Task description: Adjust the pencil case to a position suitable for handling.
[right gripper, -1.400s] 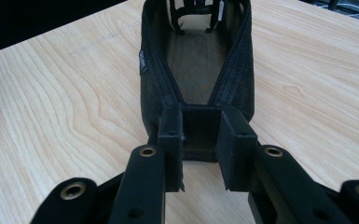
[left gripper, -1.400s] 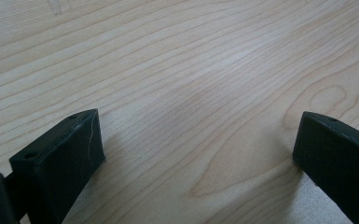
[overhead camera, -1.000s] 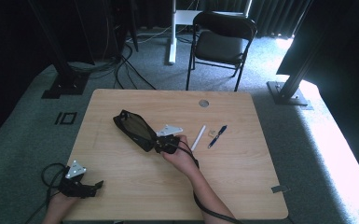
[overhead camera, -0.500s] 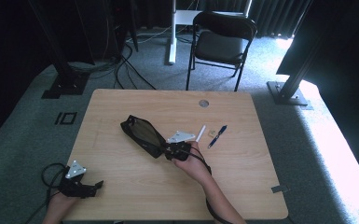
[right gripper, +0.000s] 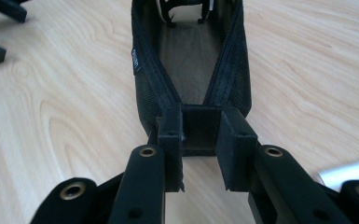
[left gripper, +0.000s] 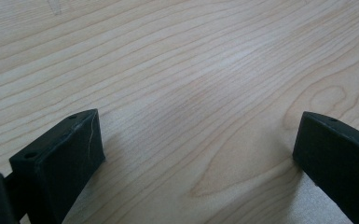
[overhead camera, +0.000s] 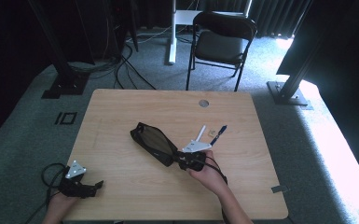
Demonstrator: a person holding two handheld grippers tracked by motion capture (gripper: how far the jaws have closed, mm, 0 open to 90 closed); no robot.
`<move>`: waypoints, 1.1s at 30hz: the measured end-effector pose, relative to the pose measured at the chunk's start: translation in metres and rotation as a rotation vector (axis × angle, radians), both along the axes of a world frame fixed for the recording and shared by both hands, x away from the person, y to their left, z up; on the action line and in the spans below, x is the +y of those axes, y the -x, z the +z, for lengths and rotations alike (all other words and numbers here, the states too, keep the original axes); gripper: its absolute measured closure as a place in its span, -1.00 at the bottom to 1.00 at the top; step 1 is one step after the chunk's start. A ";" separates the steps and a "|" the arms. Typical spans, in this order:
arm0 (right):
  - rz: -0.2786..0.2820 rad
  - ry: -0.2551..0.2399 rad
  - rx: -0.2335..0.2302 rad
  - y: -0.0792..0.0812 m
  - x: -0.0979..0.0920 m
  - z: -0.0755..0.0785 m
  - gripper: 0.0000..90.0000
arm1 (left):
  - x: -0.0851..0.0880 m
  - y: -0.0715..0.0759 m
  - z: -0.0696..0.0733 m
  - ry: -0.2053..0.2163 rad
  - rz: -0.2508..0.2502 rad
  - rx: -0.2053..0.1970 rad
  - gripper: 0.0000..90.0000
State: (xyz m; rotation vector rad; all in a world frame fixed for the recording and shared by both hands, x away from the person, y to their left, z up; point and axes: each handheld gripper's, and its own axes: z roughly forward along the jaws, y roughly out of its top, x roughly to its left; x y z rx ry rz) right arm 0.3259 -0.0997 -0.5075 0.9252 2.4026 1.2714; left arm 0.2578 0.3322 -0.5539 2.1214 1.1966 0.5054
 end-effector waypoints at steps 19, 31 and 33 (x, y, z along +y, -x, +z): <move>-0.024 -0.008 0.025 0.035 -0.054 -0.003 0.62 | 0.000 0.000 0.000 0.000 0.000 0.000 -0.96; -0.042 0.002 0.036 0.059 -0.087 -0.002 0.62 | 0.000 0.000 0.000 0.000 0.000 0.000 -0.96; -0.052 -0.003 0.037 0.063 -0.092 -0.003 0.62 | 0.000 0.000 0.000 0.000 0.000 -0.001 -0.96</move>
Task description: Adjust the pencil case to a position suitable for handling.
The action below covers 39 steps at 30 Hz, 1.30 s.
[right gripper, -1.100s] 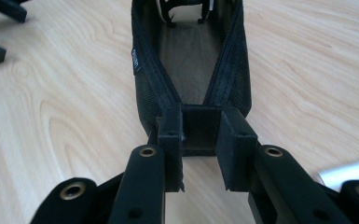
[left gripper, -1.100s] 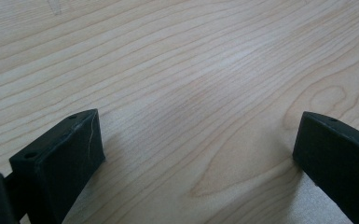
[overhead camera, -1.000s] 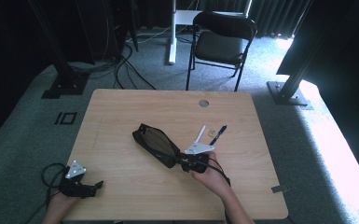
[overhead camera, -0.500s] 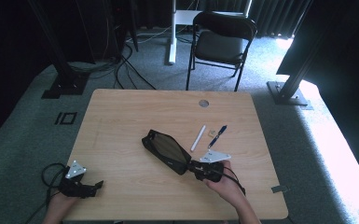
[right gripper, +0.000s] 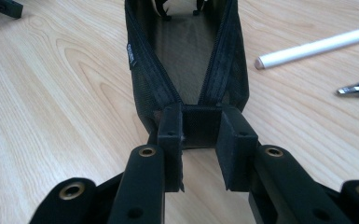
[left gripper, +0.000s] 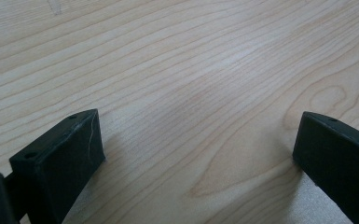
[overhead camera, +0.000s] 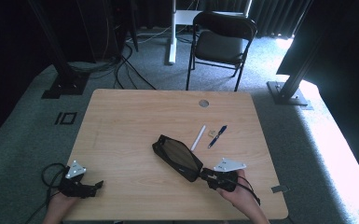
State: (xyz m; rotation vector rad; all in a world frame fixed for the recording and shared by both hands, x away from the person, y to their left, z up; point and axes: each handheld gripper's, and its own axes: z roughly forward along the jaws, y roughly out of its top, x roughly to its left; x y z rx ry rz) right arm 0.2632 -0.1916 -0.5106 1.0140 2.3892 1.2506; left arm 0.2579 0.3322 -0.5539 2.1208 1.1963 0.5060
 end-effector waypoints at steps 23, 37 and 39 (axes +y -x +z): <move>-0.032 0.044 0.020 0.034 -0.041 0.000 0.61 | 0.000 0.000 0.000 -0.001 -0.001 0.000 -0.96; -0.051 0.036 0.030 0.042 -0.055 0.000 0.43 | 0.000 0.000 0.000 0.000 -0.001 0.000 -0.96; -0.048 0.022 0.025 0.042 -0.057 0.001 0.35 | 0.000 0.000 0.000 -0.001 0.000 0.000 -0.96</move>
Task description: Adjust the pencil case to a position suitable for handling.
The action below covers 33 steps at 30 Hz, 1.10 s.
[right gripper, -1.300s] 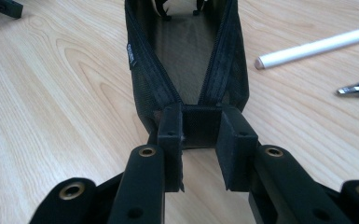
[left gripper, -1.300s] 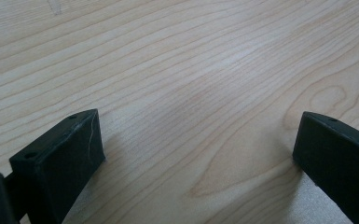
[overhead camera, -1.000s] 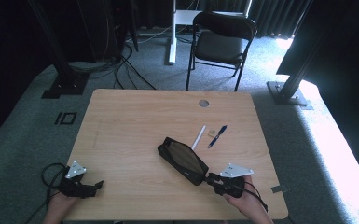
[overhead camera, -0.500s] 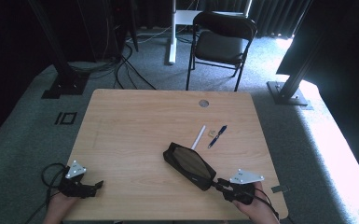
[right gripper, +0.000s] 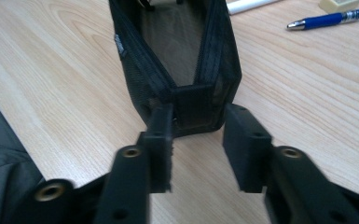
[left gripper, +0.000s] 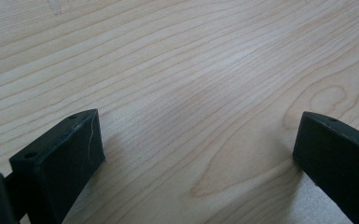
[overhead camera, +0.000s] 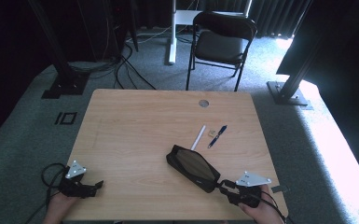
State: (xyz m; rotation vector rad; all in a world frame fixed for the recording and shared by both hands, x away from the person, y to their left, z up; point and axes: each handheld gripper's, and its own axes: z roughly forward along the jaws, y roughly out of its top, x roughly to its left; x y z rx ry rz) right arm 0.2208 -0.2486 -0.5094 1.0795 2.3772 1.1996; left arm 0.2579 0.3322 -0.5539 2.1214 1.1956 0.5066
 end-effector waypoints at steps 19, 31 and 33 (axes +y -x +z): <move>-0.169 -0.068 -0.039 -0.016 -0.046 -0.001 0.10 | 0.000 0.000 0.000 0.000 0.000 0.000 -0.96; -0.224 -0.074 -0.019 -0.050 -0.041 -0.013 0.11 | 0.000 0.000 0.000 0.000 0.000 0.001 -0.96; -0.229 -0.066 -0.020 -0.056 -0.037 -0.014 0.11 | 0.000 0.000 0.000 0.000 0.000 0.000 -0.96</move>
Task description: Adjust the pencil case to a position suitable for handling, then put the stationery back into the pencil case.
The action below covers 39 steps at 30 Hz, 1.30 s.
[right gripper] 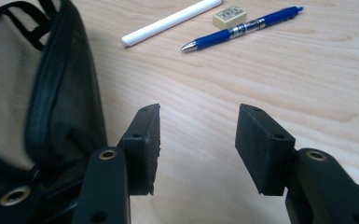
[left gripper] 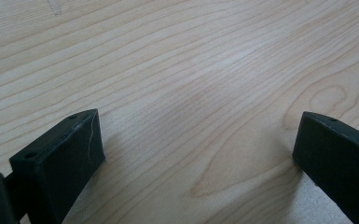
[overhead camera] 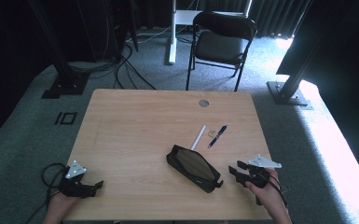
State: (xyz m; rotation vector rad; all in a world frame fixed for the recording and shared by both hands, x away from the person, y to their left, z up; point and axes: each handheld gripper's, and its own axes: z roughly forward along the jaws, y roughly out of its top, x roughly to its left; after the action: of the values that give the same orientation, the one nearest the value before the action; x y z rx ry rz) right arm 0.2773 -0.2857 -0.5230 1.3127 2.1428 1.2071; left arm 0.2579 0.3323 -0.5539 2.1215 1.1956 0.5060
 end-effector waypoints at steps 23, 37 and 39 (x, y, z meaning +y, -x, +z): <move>-0.170 -0.029 0.029 -0.098 0.040 -0.009 0.01 | 0.000 0.000 0.000 0.000 0.000 0.001 -0.96; -0.337 -0.034 0.063 -0.147 0.051 -0.009 0.03 | 0.000 0.000 0.000 0.000 0.000 0.000 -0.96; -0.365 -0.001 0.070 -0.150 0.053 -0.010 0.06 | 0.000 0.000 0.000 0.000 0.000 0.001 -0.96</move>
State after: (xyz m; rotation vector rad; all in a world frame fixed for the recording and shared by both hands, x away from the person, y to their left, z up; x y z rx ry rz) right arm 0.4272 -0.2326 -0.5334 1.6779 1.8363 1.0251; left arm 0.2578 0.3323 -0.5538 2.1219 1.1961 0.5058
